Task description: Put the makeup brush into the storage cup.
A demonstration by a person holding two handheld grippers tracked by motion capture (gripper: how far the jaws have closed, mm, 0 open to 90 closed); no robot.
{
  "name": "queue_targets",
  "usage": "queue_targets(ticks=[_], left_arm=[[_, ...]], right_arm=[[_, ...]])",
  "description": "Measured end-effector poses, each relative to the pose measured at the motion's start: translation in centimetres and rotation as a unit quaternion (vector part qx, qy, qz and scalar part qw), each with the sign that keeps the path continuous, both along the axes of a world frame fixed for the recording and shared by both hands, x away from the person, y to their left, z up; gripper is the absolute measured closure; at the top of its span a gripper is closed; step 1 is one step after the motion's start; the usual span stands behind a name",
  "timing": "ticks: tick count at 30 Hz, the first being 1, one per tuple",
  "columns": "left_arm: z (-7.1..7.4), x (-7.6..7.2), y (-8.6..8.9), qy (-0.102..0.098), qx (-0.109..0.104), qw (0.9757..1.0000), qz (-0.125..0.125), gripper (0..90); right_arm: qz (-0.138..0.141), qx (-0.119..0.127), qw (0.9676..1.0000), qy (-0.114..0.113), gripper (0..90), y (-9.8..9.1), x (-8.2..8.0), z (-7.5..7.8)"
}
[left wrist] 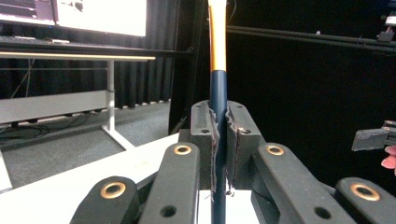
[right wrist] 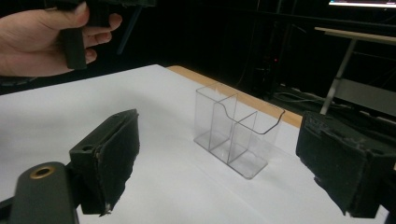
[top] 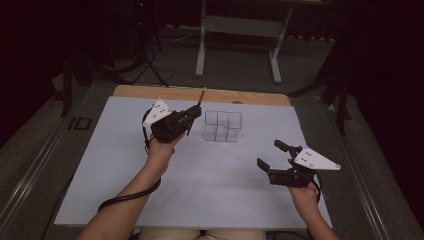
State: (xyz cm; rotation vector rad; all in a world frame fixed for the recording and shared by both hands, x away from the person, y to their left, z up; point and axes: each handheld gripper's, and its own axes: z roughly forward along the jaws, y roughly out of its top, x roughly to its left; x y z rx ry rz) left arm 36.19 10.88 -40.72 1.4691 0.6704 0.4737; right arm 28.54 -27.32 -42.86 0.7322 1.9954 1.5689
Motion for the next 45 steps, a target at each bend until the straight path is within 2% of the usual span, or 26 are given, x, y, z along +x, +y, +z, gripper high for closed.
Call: queue_targets(ticks=[2, 7, 14, 16, 17, 19, 20, 23, 24, 27, 29, 31, 33, 35, 36, 37, 39, 42, 45], left_arm=[[0.0, 0.0, -0.2, -0.003, 0.002, 1.0, -0.001, 84.3], [0.2, 0.1, -0.6, -0.006, -0.017, 0.9998, -0.006, 84.2], [0.7, -0.1, -1.4, -0.017, -0.008, 0.9997, -0.017, 84.4], [0.8, -0.3, -1.6, -0.02, -0.01, 0.9996, -0.019, 84.4], [0.9, -0.4, -1.8, -0.02, -0.014, 0.9995, -0.021, 84.4], [1.0, -0.6, -2.0, -0.022, -0.017, 0.9993, -0.026, 84.4], [1.1, -0.8, -2.1, -0.024, -0.017, 0.9992, -0.028, 84.5], [1.3, -1.1, -2.5, -0.022, -0.022, 0.9988, -0.038, 84.4], [1.3, -1.3, -2.6, -0.024, -0.02, 0.9988, -0.038, 84.4], [1.5, -1.6, -2.8, -0.026, -0.014, 0.9988, -0.039, 84.5], [1.7, -1.7, -2.9, -0.025, -0.015, 0.9987, -0.041, 84.5], [1.9, -1.8, -2.9, -0.025, -0.018, 0.9986, -0.043, 84.5], [2.0, -1.9, -2.9, -0.023, -0.019, 0.9985, -0.046, 84.5], [2.1, -2.0, -3.0, -0.023, -0.017, 0.9985, -0.045, 84.5], [2.1, -2.1, -3.1, -0.024, -0.017, 0.9985, -0.046, 84.5], [2.2, -2.1, -3.1, -0.023, -0.016, 0.9985, -0.047, 84.5], [2.1, -2.1, -3.1, -0.023, -0.017, 0.9985, -0.046, 84.6], [2.1, -1.9, -3.0, -0.025, -0.019, 0.9986, -0.043, 84.5], [2.1, -1.8, -2.8, -0.028, -0.029, 0.9983, -0.042, 84.5]], right_arm=[[-0.004, 0.003, 1.0, -0.005, 13.4, 0.0, 0.0, 0.0], [0.003, 0.001, 1.0, -0.004, 13.1, 0.3, 0.0, 0.0], [0.006, -0.01, 0.9999, -0.007, 13.3, 0.7, 0.0, -0.1], [0.005, -0.011, 0.9999, -0.003, 13.3, 0.9, -0.1, -0.2], [-0.004, -0.013, 0.9999, -0.009, 13.3, 1.0, -0.1, -0.2], [0.013, -0.009, 0.9998, -0.009, 13.2, 1.0, -0.1, -0.1], [0.008, -0.012, 0.9998, -0.009, 13.3, 1.2, -0.2, -0.1], [-0.005, -0.028, 0.9995, -0.011, 17.4, 1.8, -0.3, 0.0], [-0.007, -0.031, 0.9995, -0.008, 23.3, 2.0, -0.3, 0.0], [0.007, -0.027, 0.9996, 0.006, 28.3, 2.6, -0.3, 0.1], [0.009, -0.037, 0.9992, 0.005, 39.6, 2.9, -0.4, 0.2], [0.013, -0.041, 0.9991, 0.005, 39.3, 3.2, -0.3, 0.5], [0.018, -0.038, 0.9991, 0.007, 51.3, 3.4, -0.2, 0.8], [0.02, -0.038, 0.9991, 0.003, 49.2, 3.7, -0.2, 1.2], [0.023, -0.033, 0.9992, 0.006, 54.2, 3.9, -0.2, 1.4], [0.024, -0.028, 0.9993, 0.006, 54.5, 4.0, -0.3, 1.5], [0.041, -0.008, 0.9991, 0.005, 46.1, 4.2, -0.5, 1.6], [0.04, -0.001, 0.9991, 0.014, 28.0, 4.3, -0.6, 1.4], [0.05, 0.012, 0.9985, 0.02, 21.6, 3.9, -0.5, 1.2]])
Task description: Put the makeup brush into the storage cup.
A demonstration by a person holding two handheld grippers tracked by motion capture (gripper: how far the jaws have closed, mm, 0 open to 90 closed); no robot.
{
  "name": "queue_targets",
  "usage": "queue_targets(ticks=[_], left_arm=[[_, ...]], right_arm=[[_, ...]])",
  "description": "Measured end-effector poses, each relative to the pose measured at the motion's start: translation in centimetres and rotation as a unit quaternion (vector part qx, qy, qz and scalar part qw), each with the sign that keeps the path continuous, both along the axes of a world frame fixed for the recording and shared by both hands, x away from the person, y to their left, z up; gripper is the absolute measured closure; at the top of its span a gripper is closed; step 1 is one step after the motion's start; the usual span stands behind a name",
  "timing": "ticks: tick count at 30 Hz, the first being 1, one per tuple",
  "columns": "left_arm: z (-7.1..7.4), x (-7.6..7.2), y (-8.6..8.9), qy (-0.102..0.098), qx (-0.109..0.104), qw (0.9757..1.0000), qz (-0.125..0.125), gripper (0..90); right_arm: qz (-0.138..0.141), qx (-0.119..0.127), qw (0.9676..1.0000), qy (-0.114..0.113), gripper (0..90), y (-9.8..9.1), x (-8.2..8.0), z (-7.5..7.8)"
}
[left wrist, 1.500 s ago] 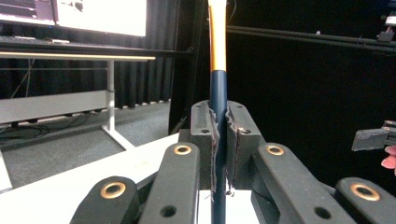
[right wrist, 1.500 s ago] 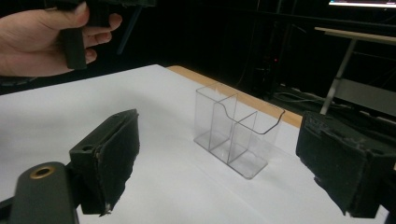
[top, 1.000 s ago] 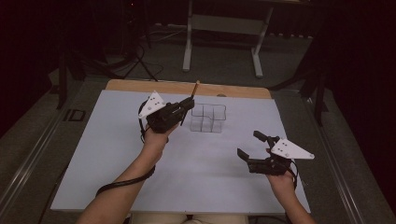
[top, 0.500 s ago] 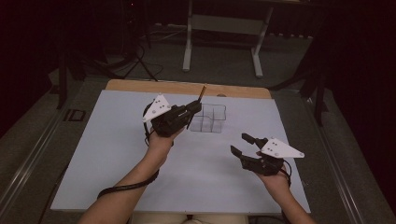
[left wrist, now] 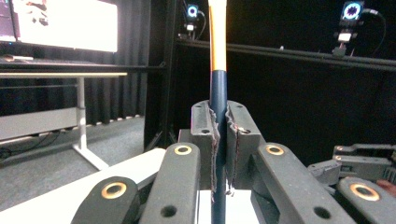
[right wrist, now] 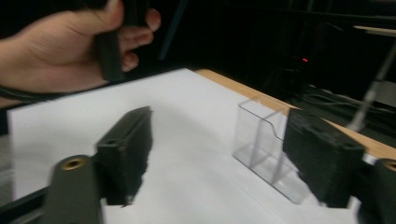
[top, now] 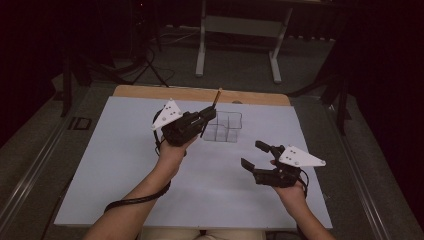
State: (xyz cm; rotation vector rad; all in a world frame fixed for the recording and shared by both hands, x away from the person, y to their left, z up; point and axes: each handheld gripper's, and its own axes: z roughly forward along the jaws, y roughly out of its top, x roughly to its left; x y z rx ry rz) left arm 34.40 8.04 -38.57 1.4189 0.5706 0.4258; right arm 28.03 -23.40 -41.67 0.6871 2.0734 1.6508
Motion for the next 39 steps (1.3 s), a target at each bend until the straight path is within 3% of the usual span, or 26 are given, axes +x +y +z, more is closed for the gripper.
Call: queue_targets(ticks=[2, 5, 8, 10, 12, 13, 15, 19, 24, 28, 30, 37, 39], left_arm=[[0.0, 0.0, -0.1, 0.003, -0.008, 1.0, 0.0, 84.5], [-0.1, -0.1, -0.4, 0.001, -0.004, 1.0, -0.002, 84.5], [-0.1, -0.3, -0.6, 0.002, -0.006, 1.0, -0.006, 84.5], [-0.2, -0.4, -0.7, 0.007, -0.01, 0.9999, -0.011, 84.5], [-0.2, -0.6, -0.8, 0.007, -0.012, 0.9998, -0.013, 84.5], [-0.2, -0.7, -0.8, 0.008, -0.013, 0.9998, -0.016, 84.5], [-0.3, -1.0, -1.0, 0.006, -0.012, 0.9998, -0.018, 84.5], [-0.3, -1.3, -1.2, 0.008, -0.012, 0.9995, -0.027, 84.4], [-0.4, -1.8, -1.5, 0.009, -0.013, 0.9994, -0.031, 84.4], [-0.4, -2.1, -1.9, 0.008, -0.017, 0.999, -0.04, 84.4], [-0.3, -2.2, -2.1, 0.007, -0.02, 0.9988, -0.044, 84.4], [-0.3, -2.4, -2.4, 0.004, -0.021, 0.9985, -0.051, 84.4], [-0.3, -2.4, -2.4, 0.003, -0.024, 0.9984, -0.052, 84.4]], right_arm=[[0.003, 0.014, 0.9999, 0.005, 18.0, -0.2, 0.2, -0.1], [-0.005, 0.02, 0.9997, 0.015, 11.7, -0.1, 0.5, -0.1], [-0.013, 0.028, 0.9994, 0.013, 11.9, 0.2, 0.6, 0.0], [-0.028, 0.021, 0.9992, 0.018, 14.0, 0.6, 0.6, 0.3], [-0.027, 0.017, 0.9993, 0.017, 20.4, 0.9, 0.6, 0.5], [-0.025, 0.009, 0.9995, 0.017, 32.4, 1.0, 0.6, 0.7], [-0.019, -0.005, 0.9998, 0.005, 47.2, 1.4, 0.5, 1.0], [-0.019, -0.005, 0.9997, 0.013, 62.7, 2.2, 0.7, 1.5], [0.002, 0.029, 0.9991, 0.031, 52.3, 3.2, 1.2, 2.5], [0.01, 0.029, 0.9992, 0.026, 51.8, 4.4, 1.5, 3.1], [0.017, 0.034, 0.9987, 0.034, 51.9, 5.0, 1.8, 3.2], [0.032, 0.047, 0.9976, 0.039, 61.1, 6.9, 2.5, 3.6], [0.036, 0.053, 0.9964, 0.055, 66.9, 7.4, 2.9, 3.7]])
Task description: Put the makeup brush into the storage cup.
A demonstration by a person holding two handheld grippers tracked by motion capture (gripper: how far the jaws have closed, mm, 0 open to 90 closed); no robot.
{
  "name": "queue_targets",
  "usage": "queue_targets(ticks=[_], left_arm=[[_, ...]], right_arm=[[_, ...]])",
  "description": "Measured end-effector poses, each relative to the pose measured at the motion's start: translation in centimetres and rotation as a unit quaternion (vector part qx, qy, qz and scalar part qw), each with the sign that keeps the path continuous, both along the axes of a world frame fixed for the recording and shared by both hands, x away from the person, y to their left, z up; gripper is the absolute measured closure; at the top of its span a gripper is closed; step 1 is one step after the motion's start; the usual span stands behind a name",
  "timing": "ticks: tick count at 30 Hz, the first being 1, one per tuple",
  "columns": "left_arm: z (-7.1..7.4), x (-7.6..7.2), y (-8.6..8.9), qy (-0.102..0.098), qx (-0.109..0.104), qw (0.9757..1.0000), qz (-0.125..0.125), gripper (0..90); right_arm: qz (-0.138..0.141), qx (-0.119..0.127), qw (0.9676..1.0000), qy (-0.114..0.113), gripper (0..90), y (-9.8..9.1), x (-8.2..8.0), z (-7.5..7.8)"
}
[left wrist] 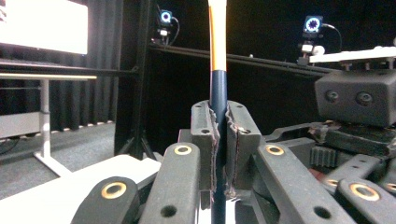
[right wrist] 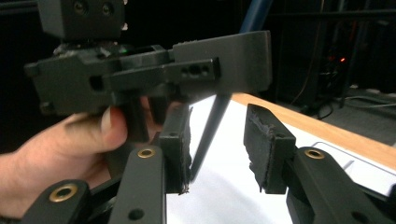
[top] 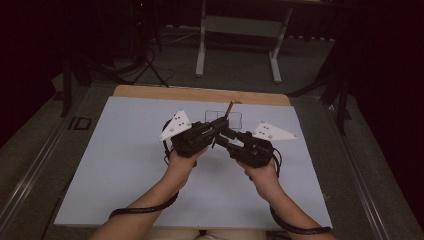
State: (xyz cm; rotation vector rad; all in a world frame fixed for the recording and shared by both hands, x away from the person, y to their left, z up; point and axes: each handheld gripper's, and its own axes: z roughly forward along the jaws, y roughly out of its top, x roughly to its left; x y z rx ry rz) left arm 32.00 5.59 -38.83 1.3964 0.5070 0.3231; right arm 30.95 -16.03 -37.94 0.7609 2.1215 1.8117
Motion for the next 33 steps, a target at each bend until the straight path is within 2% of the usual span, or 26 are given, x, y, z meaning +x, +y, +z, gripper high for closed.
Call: queue_targets(ticks=[5, 13, 20, 22, 23, 24, 25, 27, 28, 30, 31, 33], left_arm=[[0.0, 0.0, 0.2, 0.0, -0.005, 1.0, -0.008, 84.4], [-0.3, 0.1, 0.2, 0.002, -0.008, 0.9999, -0.008, 84.3], [-0.4, 0.3, 0.3, 0.003, -0.002, 0.9995, -0.03, 84.0], [-0.4, 0.5, 0.3, 0.006, -0.002, 0.9991, -0.042, 83.6], [-0.4, 0.6, 0.4, 0.007, 0.001, 0.999, -0.044, 83.6], [-0.2, 0.6, 0.4, 0.008, 0.014, 0.9985, -0.053, 83.1], [-0.2, 0.6, 0.4, 0.008, 0.014, 0.9985, -0.053, 83.0], [0.0, 0.5, 0.4, 0.006, 0.033, 0.9979, -0.056, 81.9], [0.2, 0.4, 0.4, 0.005, 0.043, 0.9975, -0.056, 81.2], [0.5, 0.3, 0.5, 0.005, 0.056, 0.9967, -0.059, 77.8], [0.6, 0.2, 0.5, 0.007, 0.057, 0.9965, -0.062, 77.8], [1.0, 0.2, 0.6, 0.008, 0.059, 0.996, -0.066, 71.8]], right_arm=[[0.015, 0.001, 0.9997, 0.02, 75.3, 0.5, 0.5, -0.1], [0.03, 0.003, 0.9986, 0.043, 82.6, 0.5, 1.0, 0.0], [0.05, 0.016, 0.9962, 0.069, 85.1, -0.2, 1.5, -0.3], [0.053, 0.015, 0.9963, 0.067, 85.1, -0.3, 1.6, -0.4], [0.053, 0.015, 0.9963, 0.067, 85.1, -0.3, 1.6, -0.4], [0.056, 0.012, 0.9963, 0.064, 85.2, -0.4, 1.6, -0.5], [0.056, 0.012, 0.9963, 0.064, 85.2, -0.4, 1.6, -0.5], [0.06, 0.008, 0.9962, 0.063, 85.2, -0.5, 1.5, -0.6], [0.059, -0.006, 0.9969, 0.052, 85.3, -0.6, 1.4, -0.7], [0.061, -0.014, 0.9967, 0.052, 85.2, -0.8, 1.3, -0.8], [0.061, -0.014, 0.9967, 0.052, 85.2, -0.8, 1.3, -0.8], [0.063, -0.022, 0.9966, 0.048, 85.2, -1.1, 1.3, -1.0]])
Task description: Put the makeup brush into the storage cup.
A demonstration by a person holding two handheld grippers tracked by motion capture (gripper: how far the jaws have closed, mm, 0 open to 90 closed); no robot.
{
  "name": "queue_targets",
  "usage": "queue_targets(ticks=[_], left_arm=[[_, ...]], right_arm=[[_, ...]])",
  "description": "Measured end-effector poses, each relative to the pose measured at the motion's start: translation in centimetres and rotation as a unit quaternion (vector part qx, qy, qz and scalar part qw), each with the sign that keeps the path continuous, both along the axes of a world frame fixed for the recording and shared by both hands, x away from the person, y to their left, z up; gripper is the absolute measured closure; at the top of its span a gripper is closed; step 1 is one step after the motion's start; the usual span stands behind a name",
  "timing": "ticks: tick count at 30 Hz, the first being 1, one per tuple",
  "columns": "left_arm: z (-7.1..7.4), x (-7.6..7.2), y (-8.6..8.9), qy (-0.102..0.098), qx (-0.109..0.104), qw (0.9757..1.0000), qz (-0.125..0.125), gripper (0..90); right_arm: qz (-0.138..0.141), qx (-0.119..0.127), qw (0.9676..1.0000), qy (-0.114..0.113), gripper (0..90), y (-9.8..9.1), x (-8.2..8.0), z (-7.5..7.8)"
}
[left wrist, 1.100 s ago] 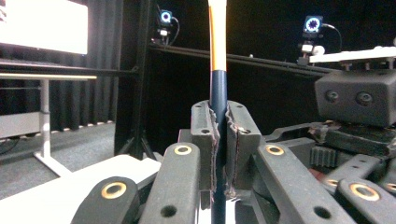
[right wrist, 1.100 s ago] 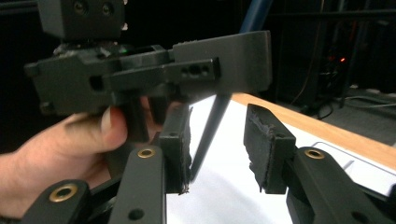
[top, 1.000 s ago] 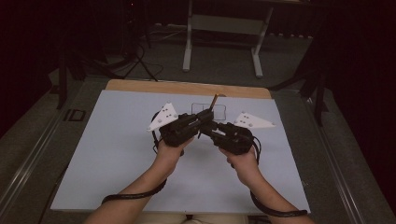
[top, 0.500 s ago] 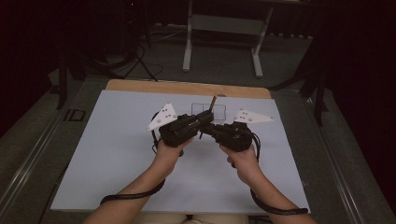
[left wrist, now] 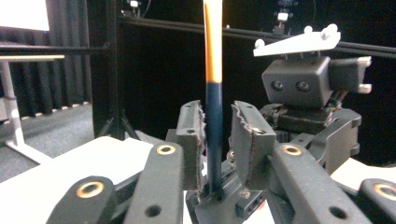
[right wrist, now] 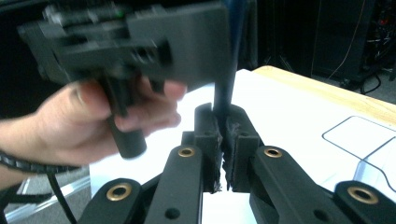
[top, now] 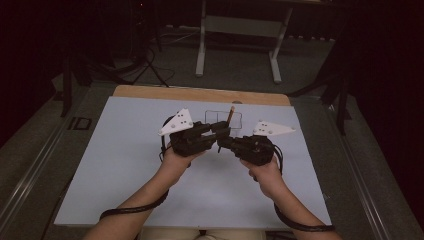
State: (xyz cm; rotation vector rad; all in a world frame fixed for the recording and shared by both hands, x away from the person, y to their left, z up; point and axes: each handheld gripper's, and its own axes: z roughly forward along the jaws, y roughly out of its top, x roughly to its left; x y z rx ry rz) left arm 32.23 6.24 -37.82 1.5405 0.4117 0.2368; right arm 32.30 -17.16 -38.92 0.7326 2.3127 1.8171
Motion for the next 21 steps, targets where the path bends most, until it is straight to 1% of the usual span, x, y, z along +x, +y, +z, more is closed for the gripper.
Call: queue_targets(ticks=[1, 2, 3, 4, 5, 7, 9, 10, 11, 14, 15, 17, 19, 20, 21], left_arm=[[0.17, 0.05, 0.1, 0.002, -0.001, 1.0, -0.001, 71.8], [0.46, 0.27, 0.37, 0.01, 0.002, 0.9999, -0.007, 69.7], [0.46, 0.27, 0.37, 0.01, 0.002, 0.9999, -0.007, 69.7], [0.55, 0.27, 0.47, 0.007, 0.003, 1.0, -0.003, 69.6], [0.63, 0.35, 0.55, 0.01, 0.002, 0.9999, -0.008, 69.6], [0.76, 0.37, 0.65, 0.01, 0.008, 0.9999, -0.012, 69.3], [0.82, 0.43, 0.58, 0.016, 0.013, 0.9996, -0.018, 69.3], [0.8, 0.45, 0.57, 0.017, 0.014, 0.9996, -0.021, 69.3], [0.82, 0.49, 0.53, 0.023, 0.018, 0.9992, -0.026, 69.4], [0.78, 0.55, 0.42, 0.028, 0.02, 0.9989, -0.032, 69.6], [0.79, 0.58, 0.41, 0.03, 0.026, 0.9987, -0.032, 70.9], [0.77, 0.59, 0.4, 0.035, 0.026, 0.9986, -0.03, 72.7], [0.81, 0.63, 0.43, 0.038, 0.028, 0.9984, -0.032, 76.4], [0.81, 0.63, 0.43, 0.038, 0.028, 0.9984, -0.032, 76.6], [0.83, 0.65, 0.46, 0.04, 0.028, 0.9982, -0.036, 81.2]], right_arm=[[0.0, 0.0, 1.0, 0.0, 85.2, 0.0, 0.0, 0.0], [0.005, -0.009, 0.9999, -0.004, 85.2, -0.11, -0.07, -0.18], [0.005, -0.009, 0.9999, -0.004, 85.2, -0.11, -0.07, -0.18], [0.011, -0.017, 0.9998, -0.007, 85.2, -0.17, -0.16, -0.35], [0.011, -0.017, 0.9998, -0.007, 85.2, -0.17, -0.16, -0.35], [0.015, -0.026, 0.9995, -0.012, 85.2, -0.2, -0.26, -0.46], [0.022, -0.034, 0.9991, -0.014, 85.2, -0.19, -0.28, -0.56], [0.022, -0.034, 0.9991, -0.014, 85.2, -0.19, -0.28, -0.56], [0.026, -0.037, 0.9989, -0.016, 85.2, -0.15, -0.29, -0.58], [0.032, -0.048, 0.9981, -0.023, 85.2, 0.1, -0.41, -0.61], [0.034, -0.049, 0.998, -0.023, 85.2, 0.15, -0.43, -0.63], [0.035, -0.05, 0.9978, -0.025, 85.2, 0.21, -0.39, -0.65], [0.036, -0.051, 0.9977, -0.026, 85.2, 0.25, -0.36, -0.69], [0.036, -0.051, 0.9977, -0.026, 85.2, 0.25, -0.36, -0.69], [0.036, -0.052, 0.9977, -0.025, 85.2, 0.28, -0.34, -0.73]])
